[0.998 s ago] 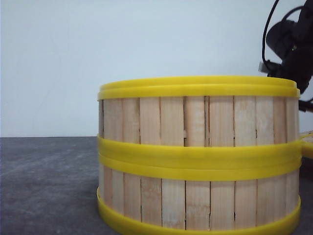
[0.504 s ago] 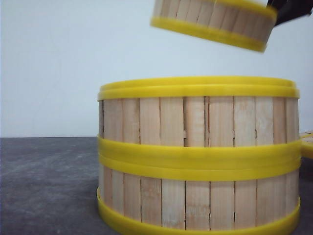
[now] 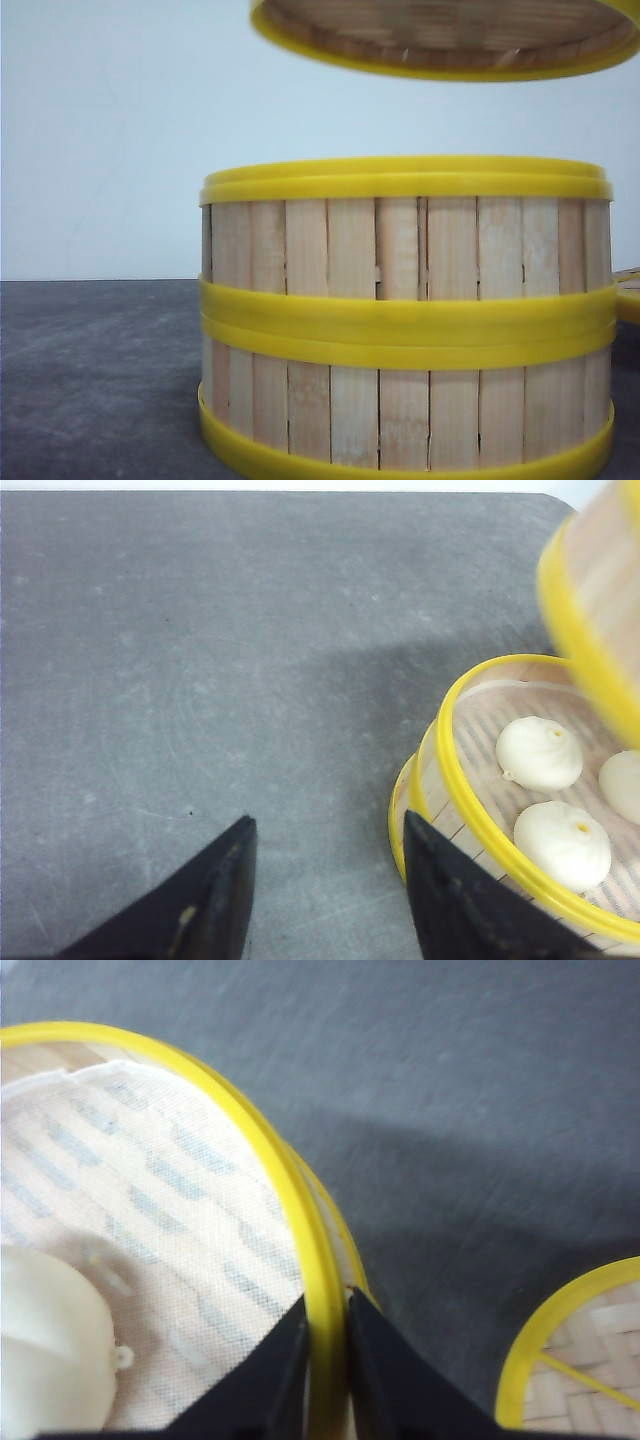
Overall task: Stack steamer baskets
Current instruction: 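Lift the basket with the right gripper and lower it onto the stack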
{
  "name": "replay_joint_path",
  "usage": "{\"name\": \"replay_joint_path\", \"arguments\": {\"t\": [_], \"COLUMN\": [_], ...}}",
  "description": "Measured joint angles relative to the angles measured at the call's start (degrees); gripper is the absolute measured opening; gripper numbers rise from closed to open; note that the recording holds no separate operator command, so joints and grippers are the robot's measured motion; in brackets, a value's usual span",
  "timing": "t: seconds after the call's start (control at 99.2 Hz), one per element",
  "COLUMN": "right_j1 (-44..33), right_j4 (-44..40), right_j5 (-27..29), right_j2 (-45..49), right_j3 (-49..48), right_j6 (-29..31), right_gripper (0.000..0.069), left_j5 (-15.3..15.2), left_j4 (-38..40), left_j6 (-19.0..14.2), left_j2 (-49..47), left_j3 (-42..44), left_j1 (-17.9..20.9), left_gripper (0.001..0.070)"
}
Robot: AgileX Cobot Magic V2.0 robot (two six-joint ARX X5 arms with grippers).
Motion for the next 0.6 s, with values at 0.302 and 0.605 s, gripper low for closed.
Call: {"name": "replay_joint_path", "arguments": {"t": [0.302, 0.605], "right_j1": [6.4, 9.4], "right_j4": [-0.4, -0.9], "right_j5": [5.4, 9.2], "right_j2": [4.1, 8.4], "right_j3": [0.0, 0.0], "right_j6": [-1.3, -2.0], "right_gripper": [0.0034, 0.0034], "left_j5": [0.0, 0.0], "left_j4": [-0.2, -0.9], "left_j6": [0.0, 0.0], "left_j2": [0.0, 0.0], "left_j3": [0.0, 0.0], "left_j1": [0.0, 0.0], "left_gripper": [0.0273, 0.0273]}}
